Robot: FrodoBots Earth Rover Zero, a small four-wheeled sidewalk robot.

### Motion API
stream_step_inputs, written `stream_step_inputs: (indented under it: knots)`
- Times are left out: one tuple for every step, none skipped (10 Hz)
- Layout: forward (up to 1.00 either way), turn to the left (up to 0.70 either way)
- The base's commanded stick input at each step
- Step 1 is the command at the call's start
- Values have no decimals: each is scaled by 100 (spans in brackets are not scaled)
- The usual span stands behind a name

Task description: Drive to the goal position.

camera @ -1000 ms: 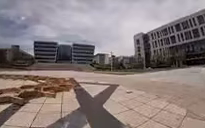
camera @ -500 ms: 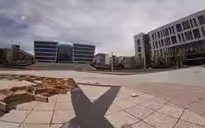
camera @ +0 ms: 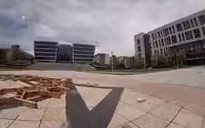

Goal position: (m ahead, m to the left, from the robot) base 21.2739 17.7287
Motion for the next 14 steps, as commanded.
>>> stream_step_inputs:
  knots:
    - [70,8]
    - [70,3]
    - [70,1]
    - [70,0]
    - [70,0]
    - [70,0]
    - [70,0]
    - [70,0]
    - [70,0]
    - [70,0]
    - [70,0]
    - [70,0]
    - [70,0]
    - [70,0]
